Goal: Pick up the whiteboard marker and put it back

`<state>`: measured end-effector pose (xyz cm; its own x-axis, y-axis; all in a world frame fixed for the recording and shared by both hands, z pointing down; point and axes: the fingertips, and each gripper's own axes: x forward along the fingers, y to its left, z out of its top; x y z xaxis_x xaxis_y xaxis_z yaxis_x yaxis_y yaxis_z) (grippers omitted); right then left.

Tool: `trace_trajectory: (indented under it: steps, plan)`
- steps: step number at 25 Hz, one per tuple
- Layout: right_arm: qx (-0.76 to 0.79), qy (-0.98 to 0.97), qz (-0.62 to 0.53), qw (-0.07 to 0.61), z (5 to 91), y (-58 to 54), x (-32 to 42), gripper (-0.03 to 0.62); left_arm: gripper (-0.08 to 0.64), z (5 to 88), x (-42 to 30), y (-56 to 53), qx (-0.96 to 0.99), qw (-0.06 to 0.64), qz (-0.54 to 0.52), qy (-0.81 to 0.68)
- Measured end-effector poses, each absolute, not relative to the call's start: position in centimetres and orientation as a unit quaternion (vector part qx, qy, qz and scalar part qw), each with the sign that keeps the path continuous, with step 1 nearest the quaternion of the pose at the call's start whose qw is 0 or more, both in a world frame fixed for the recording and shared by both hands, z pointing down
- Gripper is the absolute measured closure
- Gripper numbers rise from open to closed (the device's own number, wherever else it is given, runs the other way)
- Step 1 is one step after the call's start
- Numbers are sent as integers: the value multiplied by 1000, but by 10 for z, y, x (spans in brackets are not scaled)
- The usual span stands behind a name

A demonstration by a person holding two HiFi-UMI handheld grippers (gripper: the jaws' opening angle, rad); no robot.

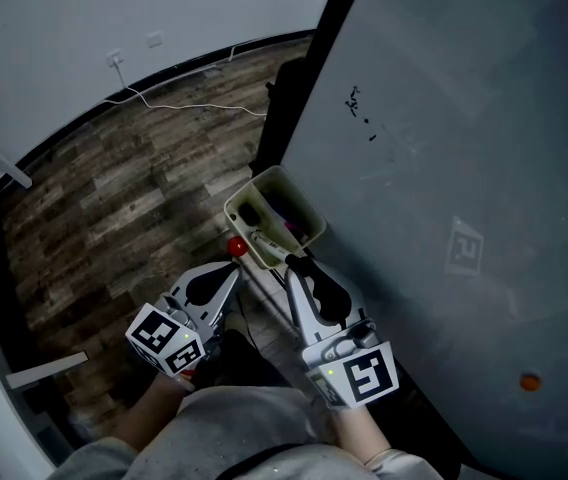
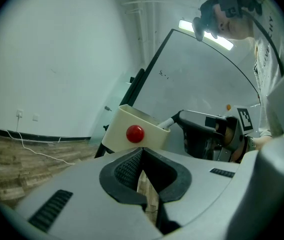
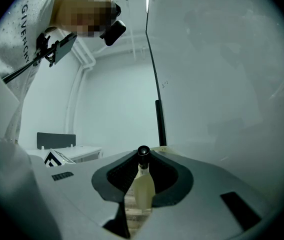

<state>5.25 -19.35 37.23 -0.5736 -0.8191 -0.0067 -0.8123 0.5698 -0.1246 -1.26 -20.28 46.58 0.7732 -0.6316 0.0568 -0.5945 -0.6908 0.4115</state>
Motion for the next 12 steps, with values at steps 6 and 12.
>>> trace_trajectory:
  steps: [6,12]
  plan:
    - [-466,884,-35,15,375,-197,52,514,545,474,-13,-204,916,215,-41,-336]
    - [-465,885,-27,7,377,-197,47,514,546,479,-13,-205,914,219,-39,-339]
